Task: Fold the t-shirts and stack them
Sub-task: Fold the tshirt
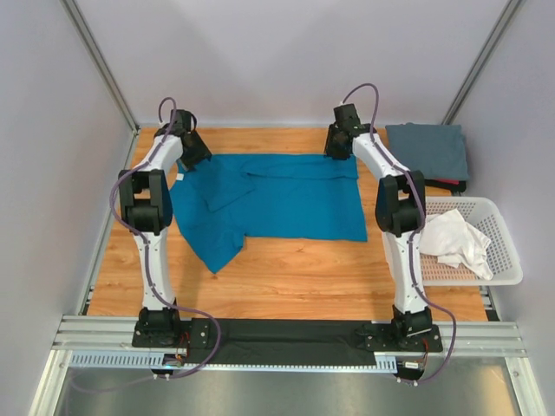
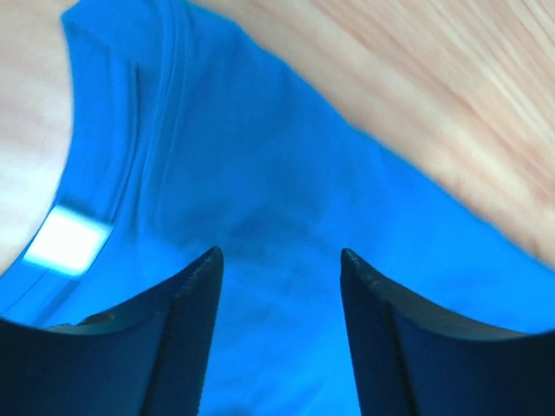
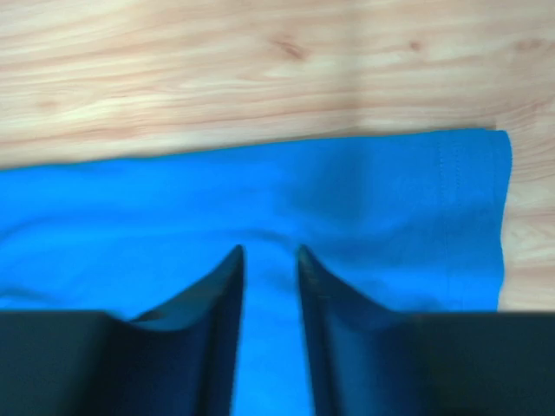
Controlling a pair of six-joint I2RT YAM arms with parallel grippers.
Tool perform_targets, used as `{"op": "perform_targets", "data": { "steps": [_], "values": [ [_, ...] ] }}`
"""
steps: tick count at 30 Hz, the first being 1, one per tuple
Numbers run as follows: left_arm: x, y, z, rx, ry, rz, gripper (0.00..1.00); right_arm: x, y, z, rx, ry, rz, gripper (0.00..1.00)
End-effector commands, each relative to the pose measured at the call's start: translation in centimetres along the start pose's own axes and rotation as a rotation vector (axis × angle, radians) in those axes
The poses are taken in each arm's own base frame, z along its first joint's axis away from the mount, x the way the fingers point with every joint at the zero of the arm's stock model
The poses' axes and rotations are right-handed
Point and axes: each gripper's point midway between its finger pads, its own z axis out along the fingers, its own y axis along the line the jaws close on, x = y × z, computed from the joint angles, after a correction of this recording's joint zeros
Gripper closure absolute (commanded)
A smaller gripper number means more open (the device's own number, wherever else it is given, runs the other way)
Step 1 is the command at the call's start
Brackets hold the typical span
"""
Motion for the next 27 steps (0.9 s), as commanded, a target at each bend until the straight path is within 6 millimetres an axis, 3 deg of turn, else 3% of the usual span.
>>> {"op": "perform_targets", "data": {
  "steps": [1, 2, 3, 4, 5, 6, 7, 8, 9, 10, 11, 12, 13, 14, 15, 16, 17, 18, 22, 25, 27],
  "values": [
    [-5.8, -3.8, -10.9, 0.169, -0.204, 0.077, 0.34, -7.7, 5.0, -10.5, -0.197, -0.223, -0.037, 0.64],
    [-5.2, -3.3, -11.6, 0.164, -0.199, 0.081, 0.32, -7.9, 5.2, -12.5, -0.217, -0.239, -0.042, 0.57],
    [-5.7, -4.0, -14.9, 0.214, -0.232, 0.081, 0.32, -7.8, 5.7, -13.6, -0.247, -0.24, -0.049, 0.38],
    [-5.4, -3.8, -16.1, 0.22, -0.238, 0.073, 0.31, -7.7, 5.7, -14.5, -0.254, -0.24, -0.05, 0.3],
    [-3.7, -2.7, -16.0, 0.207, -0.208, 0.056, 0.3, -7.2, 5.6, -16.0, -0.255, -0.236, -0.046, 0.14],
    [-3.8, -2.6, -19.0, 0.229, -0.249, 0.037, 0.29, -6.9, 5.4, -16.7, -0.248, -0.235, -0.039, 0.09],
    [-3.1, -1.9, -19.7, 0.223, -0.25, 0.018, 0.29, -5.9, 4.9, -17.2, -0.233, -0.213, -0.03, 0.04],
    [-0.3, 0.1, -18.7, 0.183, -0.194, 0.002, 0.28, -4.5, 4.3, -18.4, -0.219, -0.198, -0.005, 0.01],
    [0.0, 0.6, -21.1, 0.196, -0.23, -0.042, 0.28, -3.2, 3.7, -18.6, -0.205, -0.173, 0.007, 0.0],
    [1.2, 1.7, -21.5, 0.176, -0.221, -0.065, 0.28, -2.3, 3.4, -19.2, -0.197, -0.165, 0.022, 0.0],
    [4.1, 3.7, -20.7, 0.135, -0.164, -0.08, 0.28, -2.0, 3.3, -21.5, -0.202, -0.191, 0.052, 0.0],
    [5.2, 4.3, -22.7, 0.153, -0.17, -0.098, 0.28, 1.3, 2.1, -20.5, -0.168, -0.122, 0.078, 0.0],
    [6.5, 5.0, -23.2, 0.157, -0.151, -0.136, 0.28, 2.3, 1.8, -21.1, -0.163, -0.116, 0.103, 0.0],
    [9.4, 6.9, -22.4, 0.121, -0.102, -0.153, 0.29, 3.1, 1.8, -22.8, -0.179, -0.132, 0.121, 0.0],
    [10.3, 7.5, -24.3, 0.146, -0.127, -0.17, 0.29, 5.7, 1.0, -22.2, -0.16, -0.088, 0.17, 0.0],
    [11.5, 7.9, -24.8, 0.153, -0.119, -0.204, 0.28, 7.0, 0.6, -22.4, -0.154, -0.077, 0.192, 0.0],
    [13.9, 9.4, -24.1, 0.126, -0.083, -0.219, 0.28, 7.4, 0.8, -23.8, -0.174, -0.099, 0.214, 0.0],
    [14.5, 9.6, -25.5, 0.17, -0.116, -0.236, 0.29, 8.3, 0.7, -24.1, -0.176, -0.089, 0.245, 0.0],
    [19.5, 11.9, -25.4, 0.165, -0.06, -0.26, 0.29, 13.9, -0.4, -23.8, -0.107, 0.055, 0.255, 0.01],
    [21.7, 13.5, -24.7, 0.133, -0.044, -0.297, 0.32, 17.8, -2.1, -22.5, 0.028, 0.142, 0.222, 0.03],
    [22.9, 13.3, -24.5, 0.139, -0.023, -0.317, 0.33, 19.4, -3.3, -21.9, 0.109, 0.166, 0.221, 0.03]
  ]
}}
